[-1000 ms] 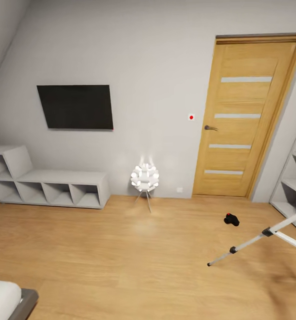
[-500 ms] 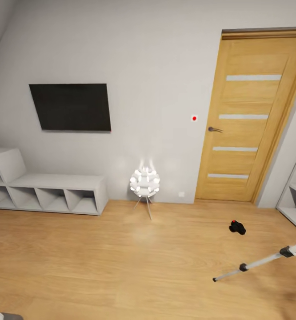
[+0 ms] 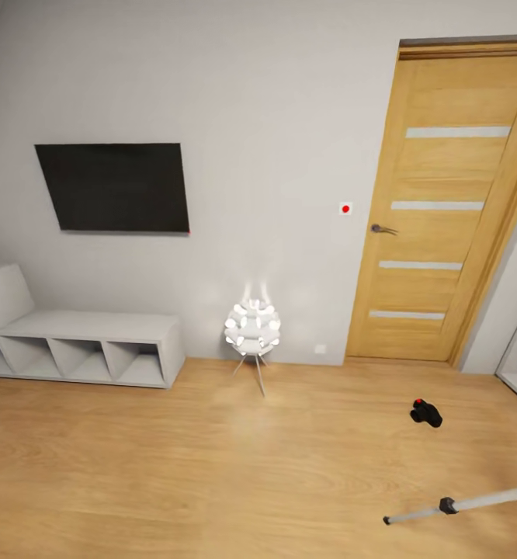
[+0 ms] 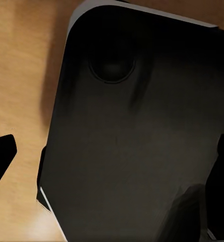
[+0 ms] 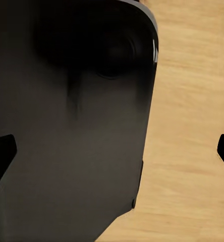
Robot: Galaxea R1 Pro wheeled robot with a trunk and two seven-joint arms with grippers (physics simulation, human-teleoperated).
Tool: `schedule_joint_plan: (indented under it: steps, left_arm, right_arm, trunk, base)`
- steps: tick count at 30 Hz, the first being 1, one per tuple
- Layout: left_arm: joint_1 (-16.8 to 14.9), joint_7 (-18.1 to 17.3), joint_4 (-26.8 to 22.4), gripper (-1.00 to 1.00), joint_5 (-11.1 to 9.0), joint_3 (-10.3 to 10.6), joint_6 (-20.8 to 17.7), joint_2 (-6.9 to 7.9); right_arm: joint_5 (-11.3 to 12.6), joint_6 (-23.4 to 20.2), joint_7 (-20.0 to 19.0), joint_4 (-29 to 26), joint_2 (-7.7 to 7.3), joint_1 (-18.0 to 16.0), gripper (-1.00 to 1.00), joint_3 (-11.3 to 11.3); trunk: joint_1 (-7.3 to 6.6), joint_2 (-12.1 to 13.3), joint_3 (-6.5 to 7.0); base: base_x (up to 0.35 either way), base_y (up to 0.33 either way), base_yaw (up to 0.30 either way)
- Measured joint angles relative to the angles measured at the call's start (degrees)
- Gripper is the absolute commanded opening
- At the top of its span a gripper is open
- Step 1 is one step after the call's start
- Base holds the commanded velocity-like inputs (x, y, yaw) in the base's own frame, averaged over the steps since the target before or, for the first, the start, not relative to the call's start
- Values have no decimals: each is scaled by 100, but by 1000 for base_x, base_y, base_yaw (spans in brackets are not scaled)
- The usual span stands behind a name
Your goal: Attach the digital camera to the camera tripod in the bedroom.
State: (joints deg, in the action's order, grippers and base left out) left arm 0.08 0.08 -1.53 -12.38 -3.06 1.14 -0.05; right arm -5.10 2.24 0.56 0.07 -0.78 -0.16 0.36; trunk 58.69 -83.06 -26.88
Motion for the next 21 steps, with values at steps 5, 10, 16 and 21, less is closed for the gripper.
schedule_joint_plan:
  steps: [5,10,16,21]
  left_arm:
    - [0,2,0,100,0,0,0,-3]
    - [0,1,0,100,0,0,0,-3]
    - [1,3,0,100,0,0,0,0]
    - [0,3,0,100,0,0,0,1]
  right_arm:
    - [0,3,0,0,0,0,100,-4]
    - [0,4,0,0,3,0,100,-5]
    - [0,4,0,1,3,0,100,2]
    - [-1,1,0,0,-1,0,100,7]
  trunk:
    - [0,0,0]
    - [0,0,0]
    - [0,0,0]
    - [0,0,0]
  base:
    - [323,0,0]
    - [323,0,0]
    - [323,0,0]
    - [323,0,0]
